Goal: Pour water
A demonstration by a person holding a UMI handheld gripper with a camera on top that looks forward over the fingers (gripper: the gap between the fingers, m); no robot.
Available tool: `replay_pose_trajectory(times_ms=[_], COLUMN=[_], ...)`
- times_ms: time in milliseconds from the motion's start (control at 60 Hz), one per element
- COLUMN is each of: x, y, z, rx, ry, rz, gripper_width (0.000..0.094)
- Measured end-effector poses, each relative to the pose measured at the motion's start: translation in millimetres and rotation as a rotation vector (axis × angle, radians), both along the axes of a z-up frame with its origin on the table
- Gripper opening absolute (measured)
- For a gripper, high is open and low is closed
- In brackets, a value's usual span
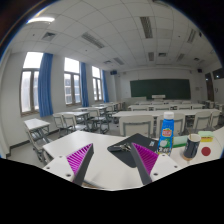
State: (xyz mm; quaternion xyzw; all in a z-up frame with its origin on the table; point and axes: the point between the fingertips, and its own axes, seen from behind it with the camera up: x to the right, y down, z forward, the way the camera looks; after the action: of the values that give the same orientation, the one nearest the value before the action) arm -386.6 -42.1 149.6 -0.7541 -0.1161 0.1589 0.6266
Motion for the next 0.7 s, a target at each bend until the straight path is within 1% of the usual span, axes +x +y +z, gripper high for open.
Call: replay_pose_trajectory(times_ms=[167, 183, 200, 250, 267, 333, 533, 700], x=[26, 49, 39, 49, 66, 85, 150, 173], y=[14, 20, 20, 25, 29, 41, 94, 155], z=[0, -5, -2, -2, -5, -8, -34, -66], rx=[0.004, 0.006, 0.004, 0.002, 0.004, 0.006, -0.006, -0.056], ry=[-0.016, -0.015, -0.016, -0.020, -0.023, -0.038, -0.071, -0.104], rz=[-0.060, -0.063, -0.077, -0.109, -0.115, -0.151, -0.298, -0.324], gripper_width=[0.0815, 0.0813, 0.0814, 0.0815, 0.0814, 0.0812, 0.0812, 0.0812])
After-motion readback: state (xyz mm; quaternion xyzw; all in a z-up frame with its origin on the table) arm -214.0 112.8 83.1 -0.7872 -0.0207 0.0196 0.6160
